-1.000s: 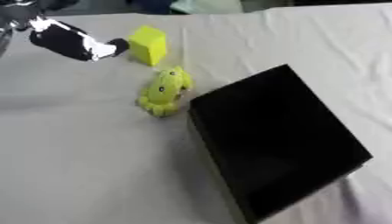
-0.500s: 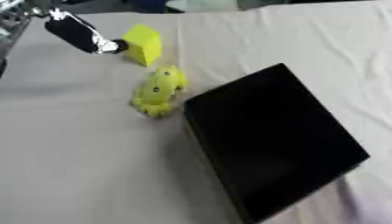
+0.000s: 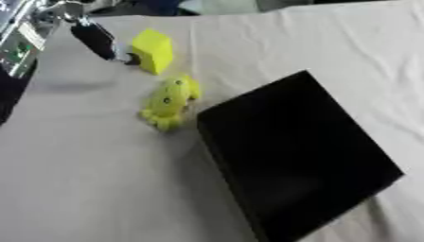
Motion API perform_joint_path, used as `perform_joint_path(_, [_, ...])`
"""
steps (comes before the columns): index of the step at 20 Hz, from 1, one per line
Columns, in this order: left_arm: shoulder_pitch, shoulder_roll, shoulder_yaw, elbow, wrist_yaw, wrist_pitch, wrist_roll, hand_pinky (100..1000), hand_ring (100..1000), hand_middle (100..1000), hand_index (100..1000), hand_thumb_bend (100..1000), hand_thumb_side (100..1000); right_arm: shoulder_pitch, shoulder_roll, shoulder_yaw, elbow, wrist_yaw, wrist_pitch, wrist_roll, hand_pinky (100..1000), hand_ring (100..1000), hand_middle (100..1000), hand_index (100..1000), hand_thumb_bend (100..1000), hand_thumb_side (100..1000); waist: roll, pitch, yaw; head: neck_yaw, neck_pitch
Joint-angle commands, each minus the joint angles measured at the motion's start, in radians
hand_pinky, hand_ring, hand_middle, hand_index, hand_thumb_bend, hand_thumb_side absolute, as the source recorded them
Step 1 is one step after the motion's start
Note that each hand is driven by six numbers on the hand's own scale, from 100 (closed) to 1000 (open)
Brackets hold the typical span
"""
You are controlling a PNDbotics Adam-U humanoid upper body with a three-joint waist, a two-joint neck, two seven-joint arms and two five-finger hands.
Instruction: Pick up objects on the table and place them in the box.
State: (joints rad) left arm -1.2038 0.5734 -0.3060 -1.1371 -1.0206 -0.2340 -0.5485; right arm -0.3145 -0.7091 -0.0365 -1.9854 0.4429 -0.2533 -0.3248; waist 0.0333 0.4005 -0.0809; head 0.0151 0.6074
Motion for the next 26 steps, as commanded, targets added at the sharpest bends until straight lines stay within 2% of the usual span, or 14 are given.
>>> perform_joint_path(1, [-0.034,0.001,0.03,0.027,-0.053,-0.028,0.006,940,938,920,1000,574,484,-0.012,-0.019,-0.011,-0.015,-0.007,-0.001,-0.007,856,797,693,842,100,1000,-0.001,-0.015,-0.004,0.008,-0.021])
perform_joint_path(7, [-0.043,-0.016,0.052,0.075,-0.145,-0.077,0.018,956,949,935,1000,535,457,-0.018,-0.015,-0.012,-0.015,-0.006,0.0,-0.013,855,795,690,840,100,1000,0.008,0.002,-0.016,0.014,-0.036])
perform_joint_path(12, [-0.046,-0.02,0.058,0.092,-0.155,-0.105,0.003,956,950,939,1000,503,433,-0.018,-0.011,-0.014,-0.015,-0.006,0.006,-0.023,855,793,687,838,100,1000,0.014,0.015,-0.017,0.013,-0.038])
perform_joint_path(21, [-0.063,-0.025,0.076,0.094,-0.221,-0.088,0.057,952,951,948,1000,448,408,-0.023,-0.002,-0.011,-0.015,-0.003,0.007,-0.025,855,787,682,835,100,1000,0.016,0.039,-0.026,0.029,-0.047])
perform_joint_path(26, [-0.074,-0.029,0.076,0.103,-0.224,-0.093,0.072,947,943,946,1000,432,412,-0.025,0.003,-0.01,-0.015,-0.002,0.008,-0.026,855,787,681,834,100,1000,0.017,0.05,-0.027,0.033,-0.053])
